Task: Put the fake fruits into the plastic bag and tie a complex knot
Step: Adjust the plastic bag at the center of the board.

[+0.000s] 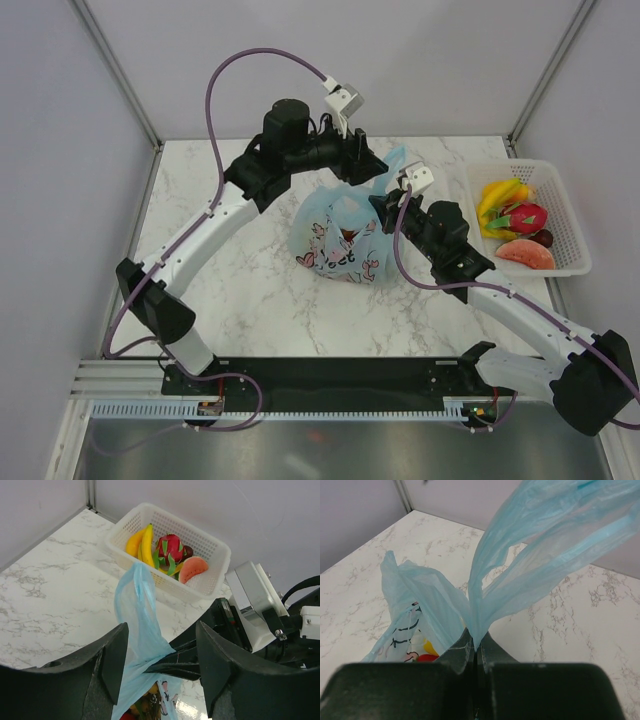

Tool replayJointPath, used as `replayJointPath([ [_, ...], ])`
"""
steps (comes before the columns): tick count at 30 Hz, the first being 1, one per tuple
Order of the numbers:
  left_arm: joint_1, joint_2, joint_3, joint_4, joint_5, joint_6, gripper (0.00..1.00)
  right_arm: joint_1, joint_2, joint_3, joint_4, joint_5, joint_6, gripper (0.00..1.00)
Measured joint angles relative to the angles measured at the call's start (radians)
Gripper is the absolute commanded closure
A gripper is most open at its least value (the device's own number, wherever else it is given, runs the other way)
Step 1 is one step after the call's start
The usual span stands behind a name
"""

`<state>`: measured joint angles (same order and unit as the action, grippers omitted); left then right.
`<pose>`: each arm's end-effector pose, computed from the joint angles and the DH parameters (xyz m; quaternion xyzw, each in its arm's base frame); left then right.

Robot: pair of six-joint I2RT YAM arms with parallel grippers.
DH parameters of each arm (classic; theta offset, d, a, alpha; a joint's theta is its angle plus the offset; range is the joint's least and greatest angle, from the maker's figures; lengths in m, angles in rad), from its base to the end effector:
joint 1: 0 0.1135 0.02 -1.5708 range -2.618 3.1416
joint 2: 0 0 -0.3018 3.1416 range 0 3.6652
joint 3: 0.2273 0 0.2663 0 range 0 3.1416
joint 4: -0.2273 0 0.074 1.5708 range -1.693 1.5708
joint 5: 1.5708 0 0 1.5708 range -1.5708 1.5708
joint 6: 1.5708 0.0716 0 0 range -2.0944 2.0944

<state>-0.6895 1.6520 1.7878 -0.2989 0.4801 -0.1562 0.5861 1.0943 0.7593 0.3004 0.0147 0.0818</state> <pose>0.3100 -0.2985 0.4866 0.3436 0.6738 -0.4232 0.4989 0.2437 0.1605 0.3480 -0.1745 0.6977 0.2227 0.6581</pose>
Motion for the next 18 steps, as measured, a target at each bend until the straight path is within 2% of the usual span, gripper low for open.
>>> replayJointPath([
  [13,0.0,0.161,0.174,-0.031,0.028,-0.011,0.38,0.0,0.0,0.0,0.0,0.0,0.0,1.0],
  [18,-0.001,0.246,0.27,-0.069,0.029,-0.011,0.42,0.0,0.0,0.0,0.0,0.0,0.0,1.0],
])
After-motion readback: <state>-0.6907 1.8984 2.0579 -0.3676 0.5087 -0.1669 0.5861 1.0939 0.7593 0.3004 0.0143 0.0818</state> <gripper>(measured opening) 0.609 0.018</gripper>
